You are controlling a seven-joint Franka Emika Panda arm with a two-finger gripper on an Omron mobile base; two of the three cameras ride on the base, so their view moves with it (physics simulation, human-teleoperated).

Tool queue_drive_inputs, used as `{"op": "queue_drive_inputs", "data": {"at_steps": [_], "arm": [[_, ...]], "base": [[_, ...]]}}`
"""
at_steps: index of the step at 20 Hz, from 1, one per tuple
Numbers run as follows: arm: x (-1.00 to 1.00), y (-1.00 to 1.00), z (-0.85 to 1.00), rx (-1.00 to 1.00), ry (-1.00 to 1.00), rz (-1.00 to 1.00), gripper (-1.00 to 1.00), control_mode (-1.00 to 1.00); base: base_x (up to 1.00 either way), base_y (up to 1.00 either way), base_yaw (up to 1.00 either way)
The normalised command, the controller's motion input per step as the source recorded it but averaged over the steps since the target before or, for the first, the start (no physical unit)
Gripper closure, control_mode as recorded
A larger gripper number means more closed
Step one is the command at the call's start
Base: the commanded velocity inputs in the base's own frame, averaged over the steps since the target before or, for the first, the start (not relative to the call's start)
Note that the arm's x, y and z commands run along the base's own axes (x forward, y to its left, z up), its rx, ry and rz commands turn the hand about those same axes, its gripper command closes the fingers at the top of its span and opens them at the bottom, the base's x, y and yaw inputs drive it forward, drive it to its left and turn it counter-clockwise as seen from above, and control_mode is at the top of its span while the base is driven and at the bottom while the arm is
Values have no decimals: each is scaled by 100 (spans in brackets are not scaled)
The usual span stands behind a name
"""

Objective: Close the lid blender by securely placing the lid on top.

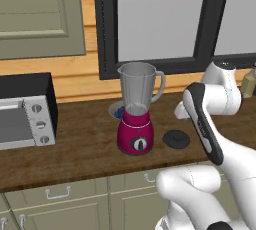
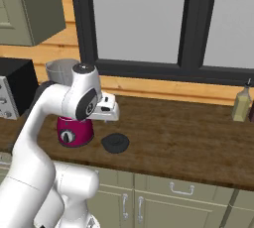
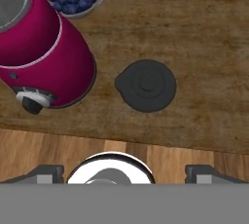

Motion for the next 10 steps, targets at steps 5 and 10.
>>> {"op": "queue_drive_inputs", "data": {"at_steps": [5,10], "arm": [[0,-38,-69,0,0,-1,-100,-100],[3,-20,-59,0,0,0,-100,-100]], "base": [[0,0,0],[0,0,0]]}}
